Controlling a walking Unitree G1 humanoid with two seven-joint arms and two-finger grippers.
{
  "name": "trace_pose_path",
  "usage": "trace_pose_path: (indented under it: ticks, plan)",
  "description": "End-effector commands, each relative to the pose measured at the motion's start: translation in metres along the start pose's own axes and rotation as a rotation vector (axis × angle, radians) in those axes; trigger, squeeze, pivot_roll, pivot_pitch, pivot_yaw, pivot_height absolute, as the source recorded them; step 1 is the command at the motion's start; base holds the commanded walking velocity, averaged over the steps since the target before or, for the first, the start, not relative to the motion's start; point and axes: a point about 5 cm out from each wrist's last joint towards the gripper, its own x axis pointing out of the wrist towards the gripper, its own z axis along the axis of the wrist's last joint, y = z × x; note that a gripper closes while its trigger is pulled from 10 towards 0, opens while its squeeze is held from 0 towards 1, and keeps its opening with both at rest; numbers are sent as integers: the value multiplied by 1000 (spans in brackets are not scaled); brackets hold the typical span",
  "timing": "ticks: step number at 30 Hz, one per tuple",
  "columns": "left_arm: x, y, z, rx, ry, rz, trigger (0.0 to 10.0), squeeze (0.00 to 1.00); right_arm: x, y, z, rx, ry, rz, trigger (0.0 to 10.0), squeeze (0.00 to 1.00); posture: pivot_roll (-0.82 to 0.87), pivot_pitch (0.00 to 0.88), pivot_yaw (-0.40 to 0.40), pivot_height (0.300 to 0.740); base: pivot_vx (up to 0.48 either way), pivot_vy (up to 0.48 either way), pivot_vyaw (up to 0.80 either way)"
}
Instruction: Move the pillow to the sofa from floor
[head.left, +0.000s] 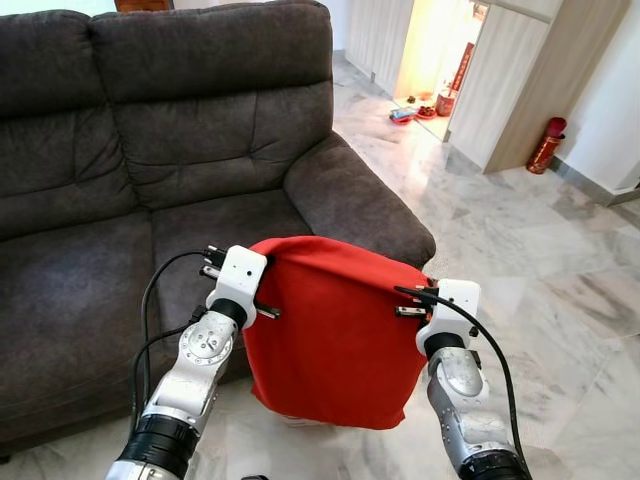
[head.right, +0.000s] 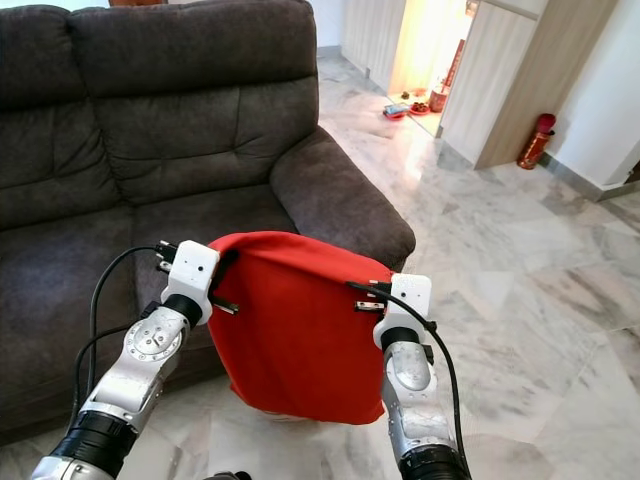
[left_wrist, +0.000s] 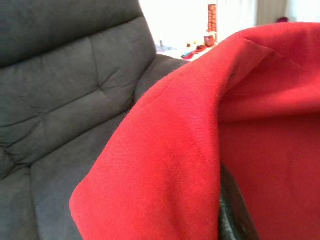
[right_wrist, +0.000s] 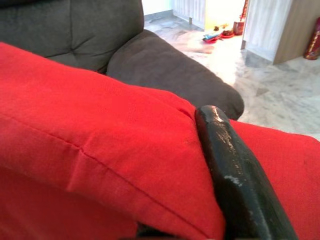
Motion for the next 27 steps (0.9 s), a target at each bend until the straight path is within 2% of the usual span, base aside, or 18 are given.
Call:
trace_pose_path:
  ticks: [1,10,27]
  plan:
    - [2,30,14,10,-76,152,10000,0,3,-18,19,7,-93,-90,10000,0,45,0,-2,740,0,0,0]
    - [-2,30,10,-9,-85,208,10000,0,0,-14,19,23,-116,-59,10000,0,53,0,-22,740,0,0,0]
    - [-1,31,9,-12,-86,224,10000,0,0,-13,18,15,-109,-29,10000,0,43,0,-22,740,0,0,765]
